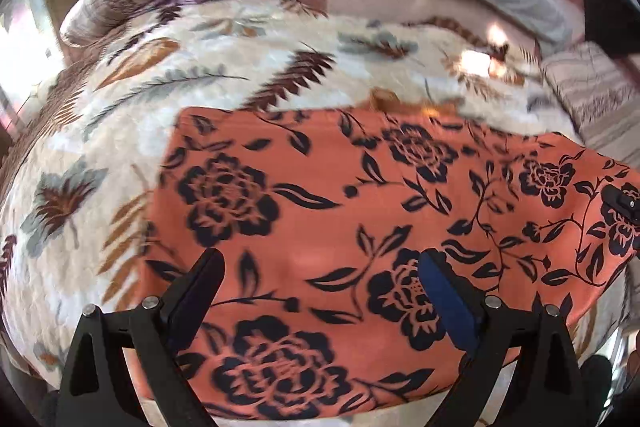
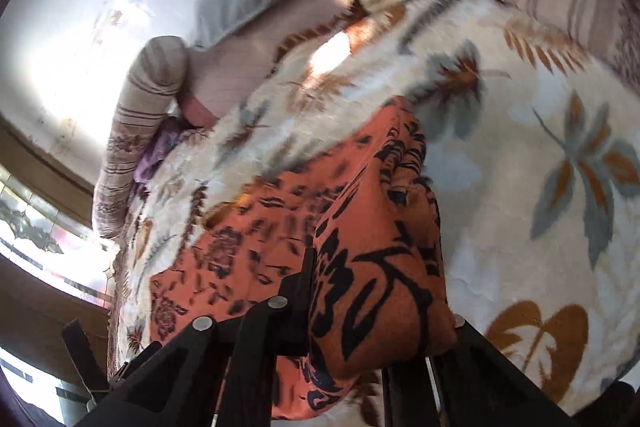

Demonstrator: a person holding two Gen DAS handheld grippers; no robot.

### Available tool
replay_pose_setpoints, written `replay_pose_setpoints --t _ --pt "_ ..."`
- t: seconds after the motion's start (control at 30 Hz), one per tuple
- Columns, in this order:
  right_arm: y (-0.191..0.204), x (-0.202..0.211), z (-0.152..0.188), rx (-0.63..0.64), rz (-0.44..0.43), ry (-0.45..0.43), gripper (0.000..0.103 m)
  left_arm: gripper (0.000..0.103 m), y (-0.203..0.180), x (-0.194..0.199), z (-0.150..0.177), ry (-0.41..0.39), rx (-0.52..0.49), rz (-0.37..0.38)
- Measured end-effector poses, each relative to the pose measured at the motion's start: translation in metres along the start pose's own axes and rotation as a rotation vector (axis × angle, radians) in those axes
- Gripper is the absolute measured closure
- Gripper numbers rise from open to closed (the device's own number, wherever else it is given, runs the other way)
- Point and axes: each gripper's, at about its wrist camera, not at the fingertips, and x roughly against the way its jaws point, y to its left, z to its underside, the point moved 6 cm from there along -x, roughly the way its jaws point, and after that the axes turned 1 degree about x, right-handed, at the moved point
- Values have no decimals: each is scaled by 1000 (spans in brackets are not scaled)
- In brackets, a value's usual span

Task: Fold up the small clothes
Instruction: 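Lift the hem with both grippers and fold it over toward the collar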

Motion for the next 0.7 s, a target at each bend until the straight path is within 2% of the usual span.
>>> replay_pose_setpoints --t 0.07,0.17,0.27,0.33,0.4,0.47,0.53,0.6,0.67,0.7 --pt "62 12 -3 115 -56 -43 93 6 46 30 -1 -73 94 -9" --pt "154 11 27 294 -127 -49 93 6 126 58 9 -128 228 -99" --pt "216 -26 91 432 -169 54 93 6 190 69 29 -116 351 -166" --pt "233 -73 144 531 -133 168 93 6 217 67 43 -91 408 -173" --pt "225 -126 196 582 -55 350 92 6 229 64 55 -68 447 -164" --pt "230 -123 198 606 -46 286 92 6 231 66 59 -75 458 -130" --pt "237 -115 187 575 -72 292 92 6 229 68 57 -84 453 -107" --pt "245 -108 177 576 -81 257 92 6 222 70 53 -96 444 -67" --pt "252 -110 185 590 -104 258 85 6 214 70 48 -97 430 -30" --pt "253 -116 193 603 -103 284 75 6 210 70 45 -99 422 -4"
